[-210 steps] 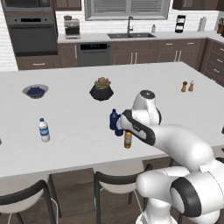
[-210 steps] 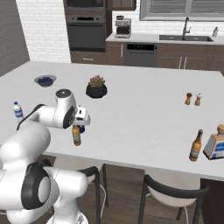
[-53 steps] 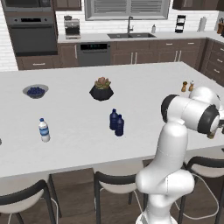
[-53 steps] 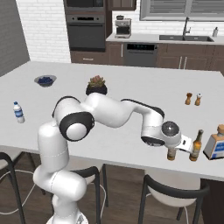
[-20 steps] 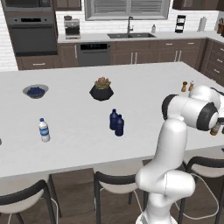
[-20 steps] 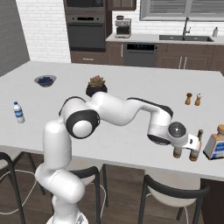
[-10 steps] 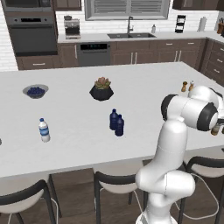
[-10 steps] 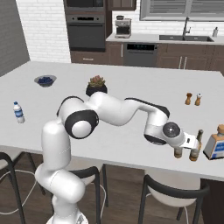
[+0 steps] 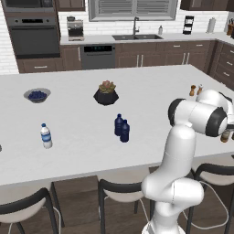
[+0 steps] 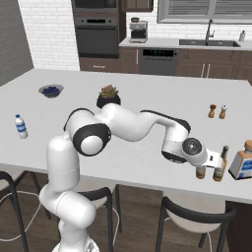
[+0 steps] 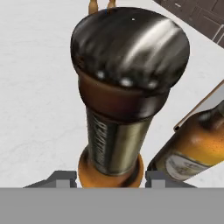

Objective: Move the plastic bottles in the middle to the plastics group, and the glass bottles in the middle to the glass group.

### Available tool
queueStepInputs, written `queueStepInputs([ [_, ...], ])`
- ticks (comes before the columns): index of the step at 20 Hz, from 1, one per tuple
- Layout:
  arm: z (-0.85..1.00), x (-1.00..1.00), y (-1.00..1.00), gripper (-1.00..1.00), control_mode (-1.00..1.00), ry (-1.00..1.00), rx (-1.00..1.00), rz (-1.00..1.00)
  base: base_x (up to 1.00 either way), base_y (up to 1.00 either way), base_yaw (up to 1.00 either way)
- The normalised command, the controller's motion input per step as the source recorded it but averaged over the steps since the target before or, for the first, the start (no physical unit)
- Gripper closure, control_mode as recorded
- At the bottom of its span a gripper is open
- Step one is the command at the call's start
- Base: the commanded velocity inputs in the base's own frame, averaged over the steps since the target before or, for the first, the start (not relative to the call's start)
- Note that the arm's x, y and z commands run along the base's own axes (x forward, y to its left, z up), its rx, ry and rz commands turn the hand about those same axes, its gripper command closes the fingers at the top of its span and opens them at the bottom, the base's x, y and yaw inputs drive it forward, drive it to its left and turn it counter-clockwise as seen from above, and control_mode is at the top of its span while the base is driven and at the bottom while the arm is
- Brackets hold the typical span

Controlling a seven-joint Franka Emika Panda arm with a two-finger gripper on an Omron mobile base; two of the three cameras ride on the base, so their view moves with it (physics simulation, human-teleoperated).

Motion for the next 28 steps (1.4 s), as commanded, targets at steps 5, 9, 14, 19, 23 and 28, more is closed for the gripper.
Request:
queueStepInputs([
  [5,0.08,0.00,-0.07,-1.00,-1.00,0.00,0.00,0.00,0.00,0.00,0.00],
  [9,0.25,-0.01,-0.05,-1.00,-1.00,0.00,0.00,0.00,0.00,0.00,0.00],
  [14,0.72,-0.06,0.00,-1.00,-1.00,-0.02,0.00,0.00,0.00,0.00,0.00],
  [19,0.90,-0.02,0.04,-1.00,-1.00,-0.01,0.00,0.03,0.00,0.00,0.00],
  [23,0.73,-0.09,0.23,-1.00,-1.00,0.00,0.00,0.07,0.00,0.00,0.00],
  [28,0.42,-0.02,0.30,-1.00,-1.00,0.00,0.00,0.08,0.00,0.00,0.00],
])
